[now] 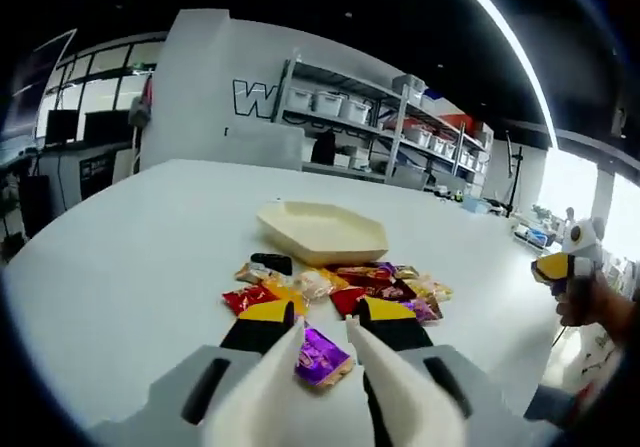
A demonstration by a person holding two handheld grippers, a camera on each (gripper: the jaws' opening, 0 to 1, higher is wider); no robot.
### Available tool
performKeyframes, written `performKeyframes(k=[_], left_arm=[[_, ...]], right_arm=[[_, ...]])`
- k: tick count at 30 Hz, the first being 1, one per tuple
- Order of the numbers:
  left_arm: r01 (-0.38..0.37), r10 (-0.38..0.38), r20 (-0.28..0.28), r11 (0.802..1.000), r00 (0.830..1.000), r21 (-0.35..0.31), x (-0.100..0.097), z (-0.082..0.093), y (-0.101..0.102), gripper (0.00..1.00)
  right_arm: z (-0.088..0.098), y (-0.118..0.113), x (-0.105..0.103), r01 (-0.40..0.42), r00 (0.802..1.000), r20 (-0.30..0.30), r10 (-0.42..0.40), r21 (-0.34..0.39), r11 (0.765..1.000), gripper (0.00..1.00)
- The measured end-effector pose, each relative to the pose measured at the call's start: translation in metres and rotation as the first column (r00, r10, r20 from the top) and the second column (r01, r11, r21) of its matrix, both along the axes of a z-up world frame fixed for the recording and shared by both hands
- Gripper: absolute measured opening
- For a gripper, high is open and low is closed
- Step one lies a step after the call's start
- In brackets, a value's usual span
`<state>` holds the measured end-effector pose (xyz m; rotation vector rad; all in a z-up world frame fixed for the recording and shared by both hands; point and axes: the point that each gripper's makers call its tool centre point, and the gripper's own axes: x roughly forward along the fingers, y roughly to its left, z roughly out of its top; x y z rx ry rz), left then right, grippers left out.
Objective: Place the target food into the container with the food tongs after gripping and lifting it, then release it inside without dropping or visibly crushing the food.
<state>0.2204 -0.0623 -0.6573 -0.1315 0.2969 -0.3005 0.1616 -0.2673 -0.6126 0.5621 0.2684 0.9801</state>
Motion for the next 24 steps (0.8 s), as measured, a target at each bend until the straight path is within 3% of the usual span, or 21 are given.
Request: performKeyframes(k=[7, 12, 17, 21, 22, 24], left_arm=[[0.000, 0.001, -0.020, 1.000, 1.000, 0.022, 0.005, -0.008, -0.004, 0.25], [0.017, -0.017, -0.004, 0.994, 1.000, 0.112, 0.003, -0.009, -0.003, 0.25], [0.022, -0.021, -0.010, 0.994, 1.000, 0.104, -0.005, -0.008, 0.004, 0.25], [0.043, -0.042, -0.005, 0.993, 0.999, 0.108, -0.014, -0.008, 0.010, 0.26], [0.044, -0.043, -0.006, 0.993, 0.999, 0.106, -0.014, -0.008, 0.010, 0.26], [0.054, -0.053, -0.012, 0.992, 0.998, 0.111, -0.019, -0.008, 0.015, 0.26]], right_arm=[[-0.008, -0.004, 0.007, 0.020, 1.000, -0.011, -0.021, -0.015, 1.000, 0.12], [-0.014, -0.003, 0.006, 0.023, 1.000, -0.010, -0.023, -0.032, 0.999, 0.13], [-0.020, -0.003, 0.007, 0.036, 0.999, 0.013, -0.035, -0.083, 0.996, 0.20], [-0.020, -0.009, 0.017, 0.131, 0.985, 0.139, -0.107, -0.184, 0.974, 0.50], [-0.024, -0.009, 0.017, 0.137, 0.984, 0.143, -0.108, -0.216, 0.967, 0.60], [-0.033, -0.011, 0.019, 0.142, 0.984, 0.145, -0.104, -0.284, 0.948, 0.71]])
